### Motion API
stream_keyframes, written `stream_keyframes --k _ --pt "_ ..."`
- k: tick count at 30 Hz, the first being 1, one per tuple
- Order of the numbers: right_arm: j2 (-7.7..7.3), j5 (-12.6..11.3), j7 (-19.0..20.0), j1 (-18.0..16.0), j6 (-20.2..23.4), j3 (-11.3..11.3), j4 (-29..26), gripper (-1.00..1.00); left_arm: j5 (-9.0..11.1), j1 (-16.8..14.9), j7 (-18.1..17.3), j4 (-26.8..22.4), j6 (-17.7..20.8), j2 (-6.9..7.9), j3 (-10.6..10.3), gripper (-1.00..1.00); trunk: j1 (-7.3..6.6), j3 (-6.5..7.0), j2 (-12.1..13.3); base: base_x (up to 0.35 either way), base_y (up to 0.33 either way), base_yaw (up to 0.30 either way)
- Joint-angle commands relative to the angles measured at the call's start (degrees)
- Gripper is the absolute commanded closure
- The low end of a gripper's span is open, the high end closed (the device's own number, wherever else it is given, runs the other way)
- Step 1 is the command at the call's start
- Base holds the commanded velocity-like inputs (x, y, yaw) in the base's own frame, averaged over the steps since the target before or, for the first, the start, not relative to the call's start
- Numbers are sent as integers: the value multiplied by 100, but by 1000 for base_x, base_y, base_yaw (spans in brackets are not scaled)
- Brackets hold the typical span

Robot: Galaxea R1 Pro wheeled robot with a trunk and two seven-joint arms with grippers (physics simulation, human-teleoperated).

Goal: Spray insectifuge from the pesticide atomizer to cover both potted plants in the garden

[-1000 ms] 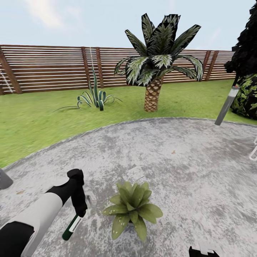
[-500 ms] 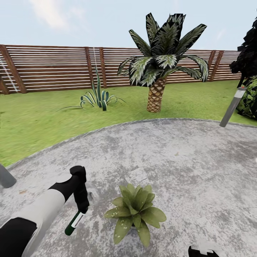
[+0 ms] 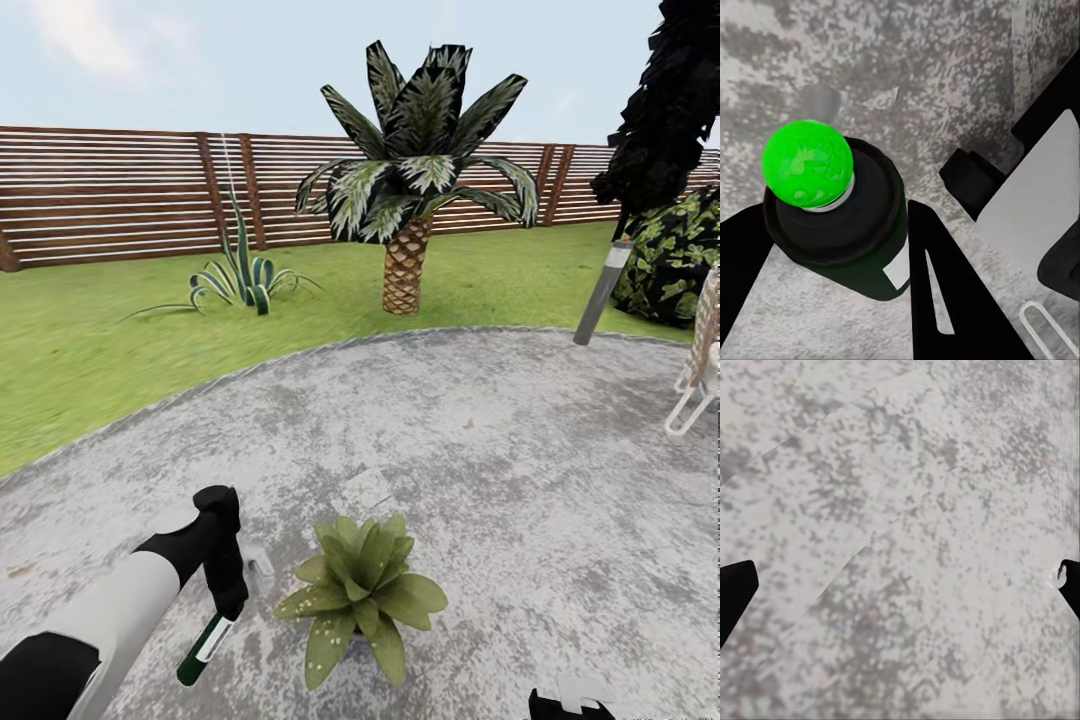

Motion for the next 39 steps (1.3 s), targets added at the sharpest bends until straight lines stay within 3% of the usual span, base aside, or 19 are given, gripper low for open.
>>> stream_keyframes --k 1,6,7,9,15,23,31,39 --pt "-3 60 -22 -5 -20 -50 9 -100 57 62 28 -11 64 -3 -26 100 -1 -4 -2 0 0 -50" --pt "-40 71 -6 -5 -20 -44 23 -100 110 106 74 -79 115 -37 4 100 -1 -4 -2 0 0 -13" --pt "-53 76 -5 -5 -20 -44 25 -100 108 108 85 -101 124 -145 14 100 -1 -4 -2 0 0 0" --pt "-51 71 -6 -5 -20 -45 19 -100 106 106 88 -102 125 -190 18 100 -1 -4 -2 0 0 0" --pt "-16 51 -22 -5 -23 -57 -7 -100 105 109 84 -101 119 -141 14 100 -1 -2 -2 0 0 -25" --pt "-23 51 -22 -5 -20 -61 -2 -100 105 107 89 -90 119 -128 5 100 -1 21 -2 -16 5 -236" --pt "-23 51 -22 -5 -20 -55 -1 -100 105 106 92 -82 119 -120 5 100 -1 46 -2 -240 193 -256" --pt "-22 51 -22 -5 -19 -55 -1 -100 66 107 100 -95 119 -112 -5 100 -1 70 -2 49 145 -256"
